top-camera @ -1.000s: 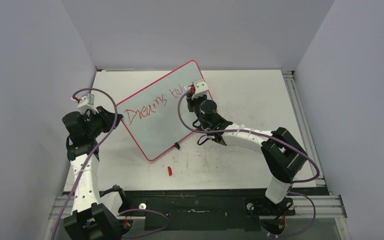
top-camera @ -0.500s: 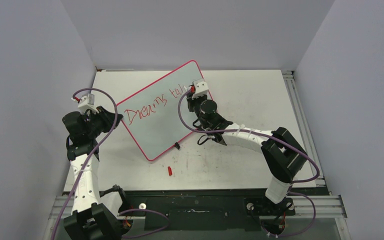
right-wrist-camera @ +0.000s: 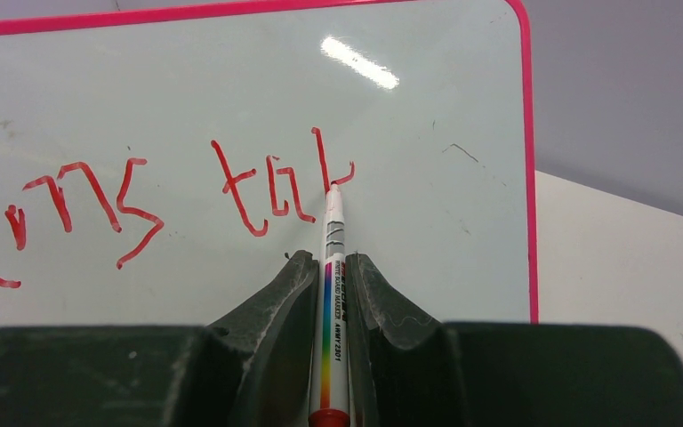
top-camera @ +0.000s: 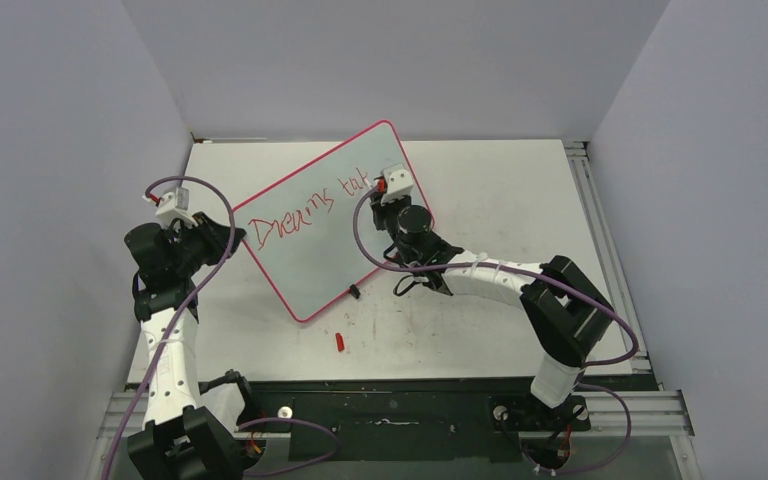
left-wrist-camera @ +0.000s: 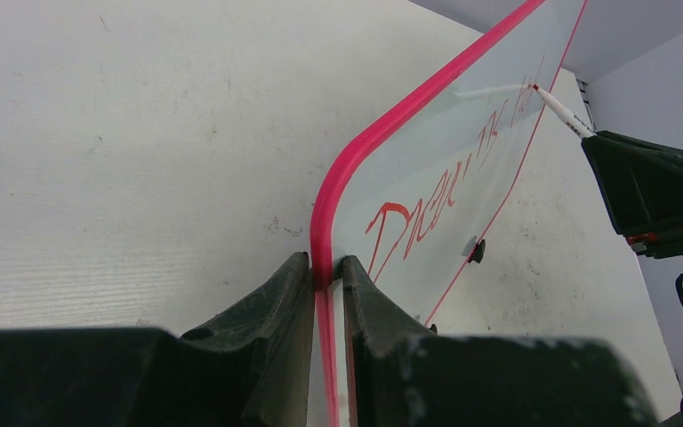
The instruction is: Write a sentence on the whiteboard
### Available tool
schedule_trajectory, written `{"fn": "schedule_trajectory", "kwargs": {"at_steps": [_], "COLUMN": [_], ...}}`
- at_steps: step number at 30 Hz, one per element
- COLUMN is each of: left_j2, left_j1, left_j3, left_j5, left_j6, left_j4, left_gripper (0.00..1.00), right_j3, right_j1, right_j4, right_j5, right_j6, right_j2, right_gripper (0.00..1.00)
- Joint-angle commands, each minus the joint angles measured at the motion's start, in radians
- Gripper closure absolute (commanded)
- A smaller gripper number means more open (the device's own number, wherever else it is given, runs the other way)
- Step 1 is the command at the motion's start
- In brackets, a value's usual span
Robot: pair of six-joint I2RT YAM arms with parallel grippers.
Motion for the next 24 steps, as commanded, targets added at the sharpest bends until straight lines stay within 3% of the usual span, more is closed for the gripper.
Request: {"fn": "schedule_trajectory", "kwargs": {"at_steps": [1, 24], "left_j2": [-0.014, -0.015], "left_j1": [-0.011, -0.011], "left_j3": [0.013, 0.013], "left_j5": [0.026, 0.023], "left_j6": [0.005, 0.006], "left_j4": [0.016, 0.014], "left_gripper": [0.86, 0.86], "right_j3": [-0.007, -0.038], "right_j1": [0.014, -0.009], "right_j4": [0.033, 0.024], "right_j5": [-0.007, 0.049], "right_j6": [0.004, 0.020], "right_j2": [-0.025, -0.037], "right_gripper": [0.95, 0.95]}}
